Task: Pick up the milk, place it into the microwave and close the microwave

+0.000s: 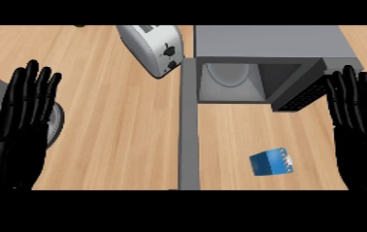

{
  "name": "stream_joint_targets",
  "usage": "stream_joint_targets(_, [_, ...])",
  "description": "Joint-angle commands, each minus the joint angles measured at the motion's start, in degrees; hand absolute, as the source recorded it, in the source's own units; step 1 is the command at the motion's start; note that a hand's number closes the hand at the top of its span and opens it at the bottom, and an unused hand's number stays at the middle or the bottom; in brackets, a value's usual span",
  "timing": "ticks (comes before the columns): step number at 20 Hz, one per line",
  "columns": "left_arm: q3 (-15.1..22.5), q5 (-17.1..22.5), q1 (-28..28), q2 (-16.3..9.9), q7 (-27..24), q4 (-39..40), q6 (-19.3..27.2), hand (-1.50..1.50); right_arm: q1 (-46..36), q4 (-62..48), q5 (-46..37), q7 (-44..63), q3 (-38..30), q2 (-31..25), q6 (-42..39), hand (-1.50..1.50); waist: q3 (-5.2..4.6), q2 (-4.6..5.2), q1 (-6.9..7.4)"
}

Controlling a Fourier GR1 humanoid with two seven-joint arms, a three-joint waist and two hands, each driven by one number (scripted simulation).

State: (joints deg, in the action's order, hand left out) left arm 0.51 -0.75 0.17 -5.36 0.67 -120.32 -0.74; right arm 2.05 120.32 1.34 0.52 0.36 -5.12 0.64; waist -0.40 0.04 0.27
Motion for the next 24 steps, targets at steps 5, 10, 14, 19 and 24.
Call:
stream_joint_targets(5, [-9.0, 7.5, -4.7, -5.0, -1.9, 6.8, -4.8, -1.5, 8.6, 8.4, -18.1, 3.4, 11.8, 5.0, 12.2, -1.5, 0.32, -0.13, -0.93])
stream_joint_targets(10, [-10.6, 14.2, -2.9, -3.8, 4.5, 8.4, -5.3, -1.5, 12.3, 12.4, -14.0, 6.0, 27.0, 5.1, 20.0, -1.5, 0.37, -0.26, -0.55])
stream_joint_targets(14, [-12.2, 16.6, 3.0, -4.2, 1.8, 5.9, -8.5, -1.5, 15.9, 8.6, -20.2, 1.5, 40.5, 5.1, 28.8, -1.5, 0.37, -0.28, -0.26])
stream_joint_targets(19, [-13.7, 18.7, 10.2, -3.9, 0.3, 2.2, -11.9, -1.5, 11.7, 6.4, -26.6, 5.3, 43.8, 5.1, 37.0, -1.5, 0.36, -0.21, 0.03])
stream_joint_targets(24, [-12.2, 17.4, 12.8, -1.8, 1.8, -2.4, -10.8, -1.5, 14.2, 1.1, -29.1, 1.9, 41.4, 5.1, 40.5, -1.5, 0.4, -0.15, -0.04])
